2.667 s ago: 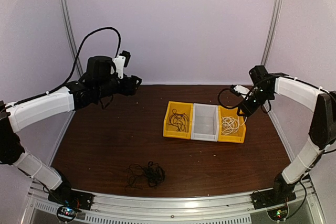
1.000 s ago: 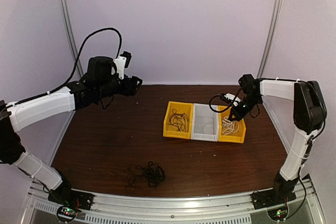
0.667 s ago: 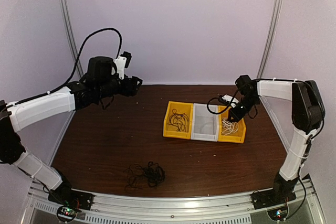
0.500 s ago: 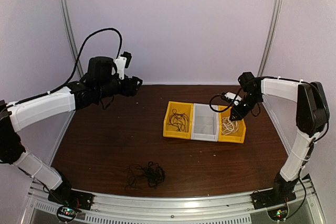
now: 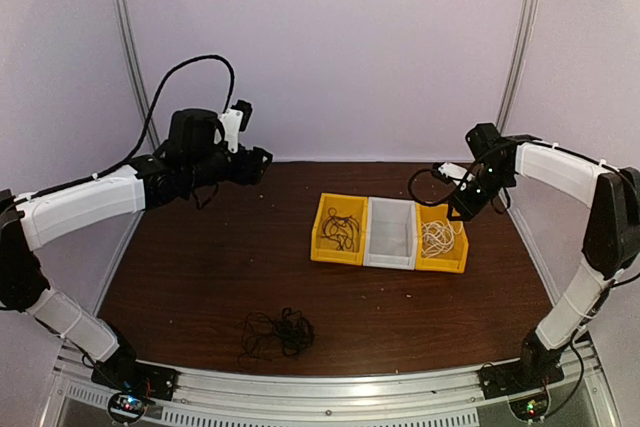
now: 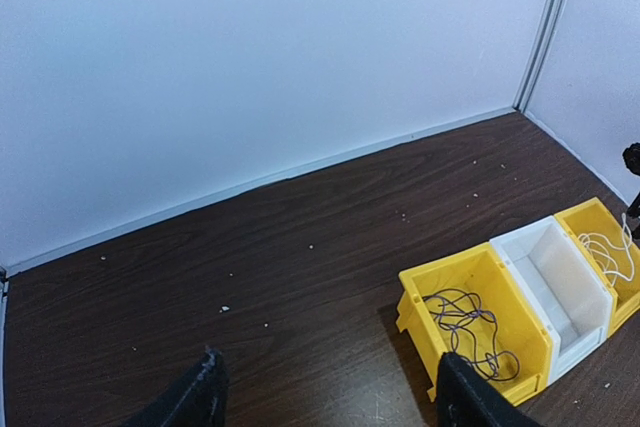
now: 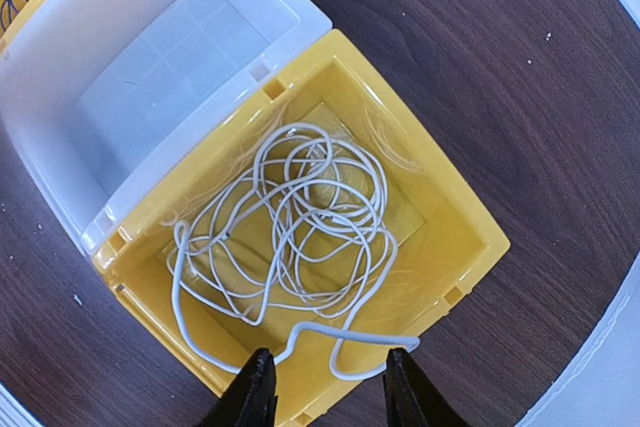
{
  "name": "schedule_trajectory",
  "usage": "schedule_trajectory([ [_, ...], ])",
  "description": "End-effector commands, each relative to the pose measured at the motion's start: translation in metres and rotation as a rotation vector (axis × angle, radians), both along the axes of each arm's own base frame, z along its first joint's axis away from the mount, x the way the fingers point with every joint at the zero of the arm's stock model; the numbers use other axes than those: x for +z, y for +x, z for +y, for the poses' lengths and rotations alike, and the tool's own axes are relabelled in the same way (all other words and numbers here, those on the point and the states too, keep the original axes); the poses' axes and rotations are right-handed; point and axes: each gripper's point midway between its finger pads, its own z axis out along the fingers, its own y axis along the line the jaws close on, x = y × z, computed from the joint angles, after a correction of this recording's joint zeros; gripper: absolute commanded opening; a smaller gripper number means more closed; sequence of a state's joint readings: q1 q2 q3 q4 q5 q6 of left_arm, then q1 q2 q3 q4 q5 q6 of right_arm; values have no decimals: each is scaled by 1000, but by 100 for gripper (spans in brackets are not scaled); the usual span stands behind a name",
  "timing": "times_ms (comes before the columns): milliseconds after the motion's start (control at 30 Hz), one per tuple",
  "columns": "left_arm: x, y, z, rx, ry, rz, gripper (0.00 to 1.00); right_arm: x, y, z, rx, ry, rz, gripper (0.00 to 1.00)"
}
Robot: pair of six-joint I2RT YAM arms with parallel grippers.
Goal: Untangle the cables
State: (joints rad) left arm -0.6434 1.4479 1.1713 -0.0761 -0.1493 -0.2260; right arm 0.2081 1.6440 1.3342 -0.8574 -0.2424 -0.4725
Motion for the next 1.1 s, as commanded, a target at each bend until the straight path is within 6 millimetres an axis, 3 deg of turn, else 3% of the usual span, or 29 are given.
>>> schedule_trajectory([
  [0,6,3,-6,-12,-26,-20,72,-11,-12,-6,8,-42,40,39],
  [233,9,2,-6,-14,-31,-23,72,-13,-18,-4,17,-25,46,39],
  [400,7,2,-6,-14,-31,-21,72,-14,-10,-3,10,-26,38,39],
  [567,8,3,-4,-5,-27,-22,72,0,-3,0,6,-14,5,40],
  [700,8,3,-4,-7,-27,-24,72,10,0,0,-12,-2,-15,48],
  [767,8,3,-5,-8,-27,-23,73,12,3,-4,-29,-15,-33,57],
  [833,8,3,-5,-11,-27,-22,72,9,9,-7,-45,-36,-46,68],
  [900,10,2,-5,-12,-29,-24,72,3,12,-8,-52,-47,-38,72],
  [1067,10,3,-3,-3,-24,-28,72,-10,19,-5,-45,-46,-16,69],
])
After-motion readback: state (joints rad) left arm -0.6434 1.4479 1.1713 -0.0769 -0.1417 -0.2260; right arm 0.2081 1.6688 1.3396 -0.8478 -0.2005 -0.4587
